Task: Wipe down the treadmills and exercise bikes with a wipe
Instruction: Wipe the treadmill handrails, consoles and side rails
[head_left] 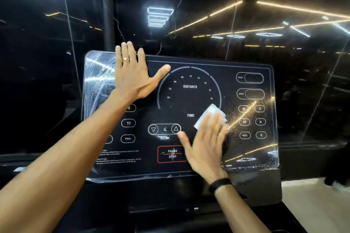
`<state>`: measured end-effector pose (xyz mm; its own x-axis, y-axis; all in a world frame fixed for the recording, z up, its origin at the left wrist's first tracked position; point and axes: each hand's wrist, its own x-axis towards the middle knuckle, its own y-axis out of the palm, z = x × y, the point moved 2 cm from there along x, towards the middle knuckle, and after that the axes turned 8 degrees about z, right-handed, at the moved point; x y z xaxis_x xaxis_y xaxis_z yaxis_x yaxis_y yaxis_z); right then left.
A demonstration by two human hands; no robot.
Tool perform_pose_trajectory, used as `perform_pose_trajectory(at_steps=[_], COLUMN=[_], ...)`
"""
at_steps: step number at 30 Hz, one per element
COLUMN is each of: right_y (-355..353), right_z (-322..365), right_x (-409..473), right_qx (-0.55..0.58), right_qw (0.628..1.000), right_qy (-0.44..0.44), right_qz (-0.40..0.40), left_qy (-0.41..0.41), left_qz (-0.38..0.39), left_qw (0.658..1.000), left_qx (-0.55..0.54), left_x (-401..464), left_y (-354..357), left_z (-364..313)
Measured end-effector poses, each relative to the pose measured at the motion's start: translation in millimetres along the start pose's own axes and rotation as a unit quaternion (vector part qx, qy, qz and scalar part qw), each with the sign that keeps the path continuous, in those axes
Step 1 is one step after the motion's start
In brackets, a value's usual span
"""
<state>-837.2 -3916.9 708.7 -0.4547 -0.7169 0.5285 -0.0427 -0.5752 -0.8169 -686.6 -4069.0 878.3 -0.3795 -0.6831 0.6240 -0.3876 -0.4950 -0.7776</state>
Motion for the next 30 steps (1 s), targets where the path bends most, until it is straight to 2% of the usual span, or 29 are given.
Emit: perform_pose_trajectory(at_steps=[4, 6, 8, 10, 13, 15, 17, 19, 22, 24, 26, 30], right_y=[9, 35, 56, 61, 42, 14, -8, -20, -8, 11, 26, 23], right_z=[50, 46, 20, -17, -67, -78, -64, -38, -12, -19, -45, -113], right_x=[-30, -71, -102, -110, -76, -35, 1, 15, -20, -61, -90, -71], right_qx=[-0.019, -0.026, -0.048, -0.039, -0.019, 0.002, 0.026, 0.011, -0.020, -0.020, -0.042, -0.058], right_qw=[0.983, 0.973, 0.977, 0.990, 0.998, 0.995, 0.997, 0.999, 0.993, 0.987, 0.988, 0.993], right_qy=[-0.179, -0.221, -0.193, -0.105, 0.035, 0.086, 0.066, 0.005, -0.105, -0.138, -0.116, 0.025], right_qz=[0.025, 0.056, 0.076, 0.083, 0.051, 0.041, 0.038, 0.039, 0.045, 0.075, 0.092, 0.096], left_qy=[0.030, 0.040, 0.049, 0.059, 0.063, 0.056, 0.060, 0.070, 0.091, 0.106, 0.114, 0.122], left_qz=[-0.005, -0.012, -0.018, -0.022, -0.022, -0.022, -0.018, -0.018, -0.014, -0.013, -0.021, -0.037], left_qw=[1.000, 0.999, 0.999, 0.998, 0.998, 0.998, 0.998, 0.997, 0.996, 0.994, 0.993, 0.992], left_qx=[0.007, 0.001, 0.000, 0.000, -0.009, -0.007, -0.002, 0.000, -0.007, -0.014, -0.012, -0.002], left_x=[-2, -2, -1, 0, 1, 2, 5, 9, 12, 15, 17, 15], left_y=[7, 11, 15, 18, 21, 19, 17, 17, 20, 23, 26, 32], left_z=[-20, -30, -32, -32, -37, -42, -51, -66, -99, -118, -125, -127])
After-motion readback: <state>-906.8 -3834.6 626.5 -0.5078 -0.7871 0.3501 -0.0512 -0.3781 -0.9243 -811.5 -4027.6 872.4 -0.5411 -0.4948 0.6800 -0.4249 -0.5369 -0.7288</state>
